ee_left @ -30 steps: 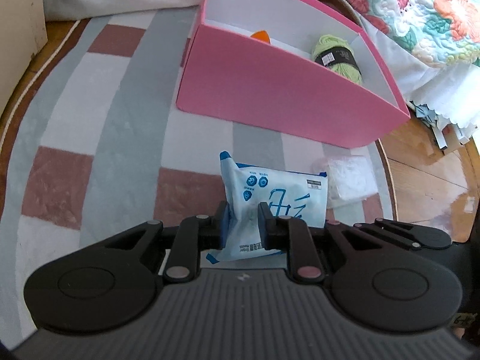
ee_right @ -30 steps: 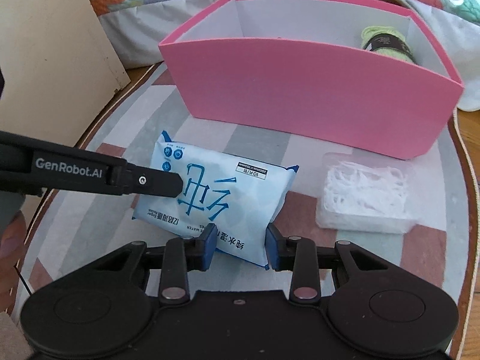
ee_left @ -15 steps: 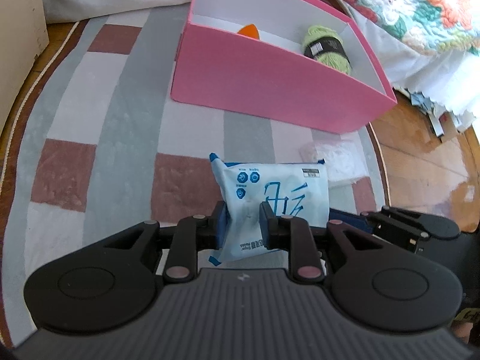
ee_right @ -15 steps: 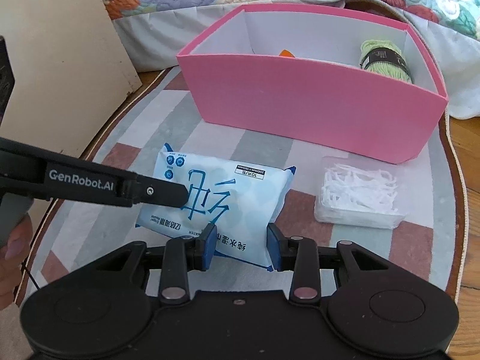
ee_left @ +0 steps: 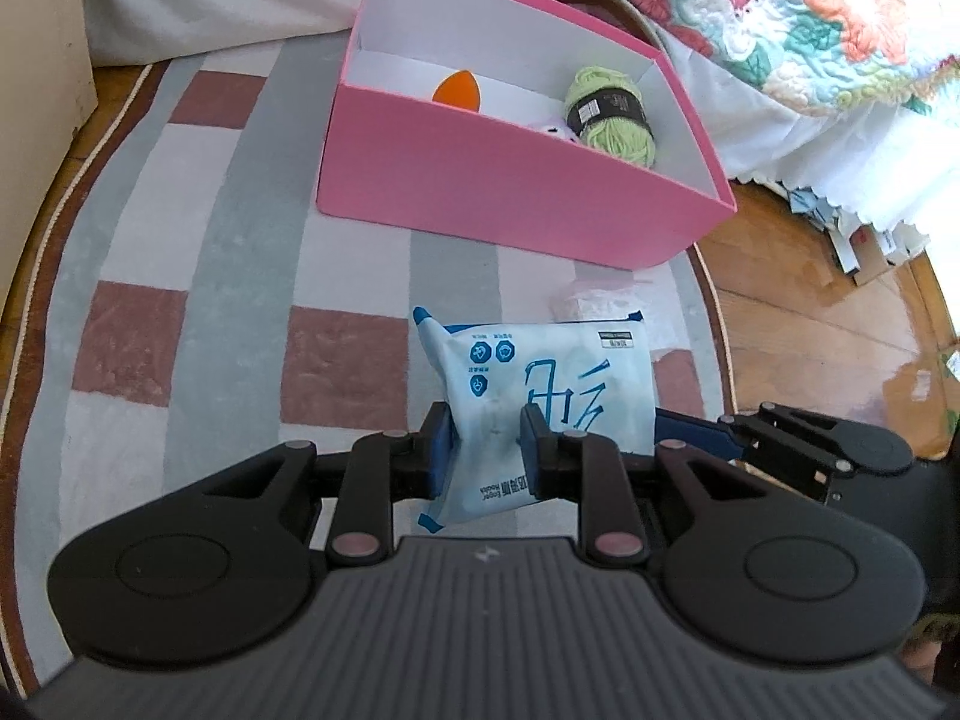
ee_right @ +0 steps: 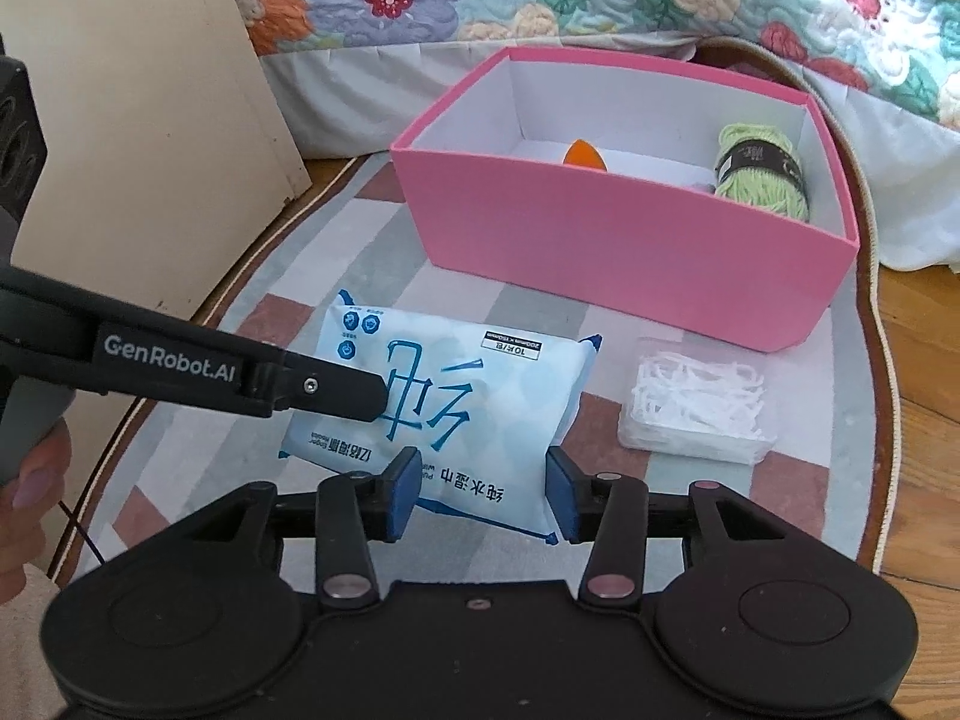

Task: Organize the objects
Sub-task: 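Lift the wipes packet with the left tool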

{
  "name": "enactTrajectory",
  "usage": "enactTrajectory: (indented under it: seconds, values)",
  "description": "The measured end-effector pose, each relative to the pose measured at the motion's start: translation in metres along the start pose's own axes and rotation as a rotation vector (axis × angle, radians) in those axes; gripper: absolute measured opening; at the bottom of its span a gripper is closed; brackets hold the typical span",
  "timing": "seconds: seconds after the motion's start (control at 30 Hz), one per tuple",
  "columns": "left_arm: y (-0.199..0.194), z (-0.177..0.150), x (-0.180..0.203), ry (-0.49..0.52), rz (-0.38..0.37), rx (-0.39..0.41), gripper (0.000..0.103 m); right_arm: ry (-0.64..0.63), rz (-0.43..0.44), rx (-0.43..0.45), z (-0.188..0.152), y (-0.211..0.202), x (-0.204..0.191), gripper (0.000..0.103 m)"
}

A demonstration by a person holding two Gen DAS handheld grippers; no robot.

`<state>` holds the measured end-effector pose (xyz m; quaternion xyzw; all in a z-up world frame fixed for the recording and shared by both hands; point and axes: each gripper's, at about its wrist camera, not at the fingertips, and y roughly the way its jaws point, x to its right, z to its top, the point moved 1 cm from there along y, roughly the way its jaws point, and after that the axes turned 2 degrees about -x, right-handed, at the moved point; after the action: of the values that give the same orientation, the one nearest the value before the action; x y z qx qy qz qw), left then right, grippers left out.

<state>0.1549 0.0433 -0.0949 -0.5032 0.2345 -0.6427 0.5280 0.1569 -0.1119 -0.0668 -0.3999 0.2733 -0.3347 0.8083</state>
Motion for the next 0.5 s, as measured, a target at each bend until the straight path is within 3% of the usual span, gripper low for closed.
enactTrajectory:
  seconds: [0.27,0.5]
  values:
    - [-0.020,0.001,0.010,-0.002,-0.008,0.017,0.022,-0.026,0.000,0.020,0.006,-0.020,-0.007,0.059]
    - [-0.053,0.002,0.031,0.019,-0.027,0.110,0.022,-0.064,0.004,0.076,0.012,-0.054,-0.012,0.068]
